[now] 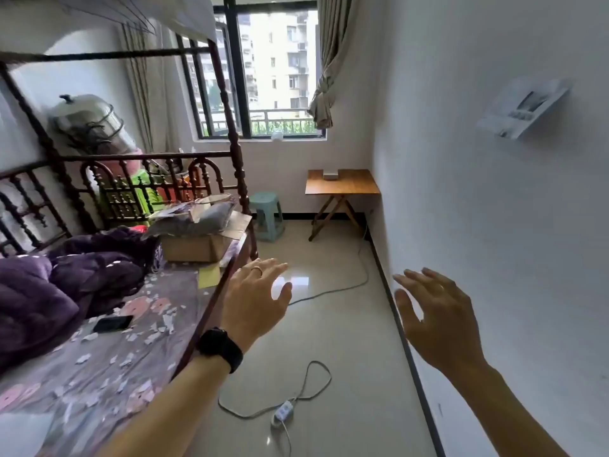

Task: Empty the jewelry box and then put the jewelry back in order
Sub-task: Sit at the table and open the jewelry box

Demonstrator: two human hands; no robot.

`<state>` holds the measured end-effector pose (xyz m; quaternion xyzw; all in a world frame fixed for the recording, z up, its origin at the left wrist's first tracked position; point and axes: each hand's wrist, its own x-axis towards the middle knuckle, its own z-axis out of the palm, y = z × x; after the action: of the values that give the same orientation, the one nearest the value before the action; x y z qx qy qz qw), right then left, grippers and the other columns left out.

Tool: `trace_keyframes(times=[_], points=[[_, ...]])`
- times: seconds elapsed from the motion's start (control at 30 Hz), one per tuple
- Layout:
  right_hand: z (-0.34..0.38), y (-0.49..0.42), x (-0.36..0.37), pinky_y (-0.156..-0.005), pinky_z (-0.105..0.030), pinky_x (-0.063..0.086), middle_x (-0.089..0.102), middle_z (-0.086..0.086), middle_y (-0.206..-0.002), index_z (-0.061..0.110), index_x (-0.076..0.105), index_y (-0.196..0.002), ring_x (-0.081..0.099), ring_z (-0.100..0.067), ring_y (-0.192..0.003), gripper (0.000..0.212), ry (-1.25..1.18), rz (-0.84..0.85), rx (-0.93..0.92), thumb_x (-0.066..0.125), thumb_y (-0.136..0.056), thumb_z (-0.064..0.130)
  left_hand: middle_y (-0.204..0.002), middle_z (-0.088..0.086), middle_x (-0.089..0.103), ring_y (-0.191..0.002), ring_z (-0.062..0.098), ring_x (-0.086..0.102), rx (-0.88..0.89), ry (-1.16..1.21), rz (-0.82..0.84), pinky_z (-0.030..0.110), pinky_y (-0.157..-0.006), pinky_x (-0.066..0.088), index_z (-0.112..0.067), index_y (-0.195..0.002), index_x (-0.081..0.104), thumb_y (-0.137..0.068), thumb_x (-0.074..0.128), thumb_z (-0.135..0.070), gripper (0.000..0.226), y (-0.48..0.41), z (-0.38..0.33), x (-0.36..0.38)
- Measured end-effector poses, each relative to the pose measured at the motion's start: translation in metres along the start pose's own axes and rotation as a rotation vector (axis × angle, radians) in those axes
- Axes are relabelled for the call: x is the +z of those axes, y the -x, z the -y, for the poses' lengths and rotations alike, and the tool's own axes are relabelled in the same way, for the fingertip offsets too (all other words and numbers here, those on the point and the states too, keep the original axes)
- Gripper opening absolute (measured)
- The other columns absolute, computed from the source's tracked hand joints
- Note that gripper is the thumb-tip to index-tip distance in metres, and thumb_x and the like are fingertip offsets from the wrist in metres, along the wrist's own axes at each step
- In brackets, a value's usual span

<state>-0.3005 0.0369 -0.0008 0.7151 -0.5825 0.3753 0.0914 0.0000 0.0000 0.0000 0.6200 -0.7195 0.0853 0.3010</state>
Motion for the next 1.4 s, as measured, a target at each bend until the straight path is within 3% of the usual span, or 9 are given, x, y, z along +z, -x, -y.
trace_keyframes(times=[0.23, 0.4, 1.0, 1.4], points=[[-0.042, -0.024, 0.077, -0.102, -0.048, 0.047, 0.072, 0.002, -0.122, 0.022, 0.075, -0.116, 0.060, -0.023, -0.124, 0.036, 0.072, 0.170, 0.019, 0.050, -0.093, 0.035, -0.133, -0.001, 0.064, -0.129, 0.021, 0.053, -0.061, -0.010, 0.159, 0.044, -0.111, 0.039, -0.028, -0.129, 0.066, -0.093, 0.062, -0.037, 0.038, -0.022, 0.018, 0.079], [-0.066, -0.078, 0.135, -0.105, -0.046, 0.043, 0.071, 0.005, -0.122, 0.024, 0.075, -0.116, 0.059, -0.021, -0.125, 0.036, 0.064, 0.199, 0.039, 0.050, -0.093, 0.036, -0.135, -0.002, 0.063, -0.131, 0.021, 0.052, -0.078, -0.024, 0.202, 0.042, -0.113, 0.036, -0.028, -0.130, 0.065, -0.094, 0.062, -0.035, 0.037, -0.077, 0.045, 0.133], [-0.171, -0.348, 0.355, -0.109, -0.047, 0.038, 0.070, 0.009, -0.123, 0.025, 0.073, -0.119, 0.053, -0.019, -0.132, 0.038, -0.005, 0.284, 0.106, 0.047, -0.093, 0.037, -0.136, -0.009, 0.061, -0.132, 0.015, 0.047, -0.140, -0.052, 0.289, 0.036, -0.111, 0.035, -0.036, -0.134, 0.060, -0.095, 0.055, -0.042, 0.039, -0.388, 0.135, 0.325], [-0.275, -0.586, 0.527, -0.112, -0.047, 0.035, 0.069, 0.010, -0.125, 0.027, 0.070, -0.122, 0.048, -0.018, -0.136, 0.030, -0.080, 0.378, -0.028, 0.056, -0.097, 0.034, -0.126, -0.007, 0.067, -0.122, 0.020, 0.057, -0.268, -0.041, 0.220, 0.039, -0.103, 0.043, -0.031, -0.122, 0.069, -0.092, 0.061, -0.034, 0.031, -0.611, 0.162, 0.451]])
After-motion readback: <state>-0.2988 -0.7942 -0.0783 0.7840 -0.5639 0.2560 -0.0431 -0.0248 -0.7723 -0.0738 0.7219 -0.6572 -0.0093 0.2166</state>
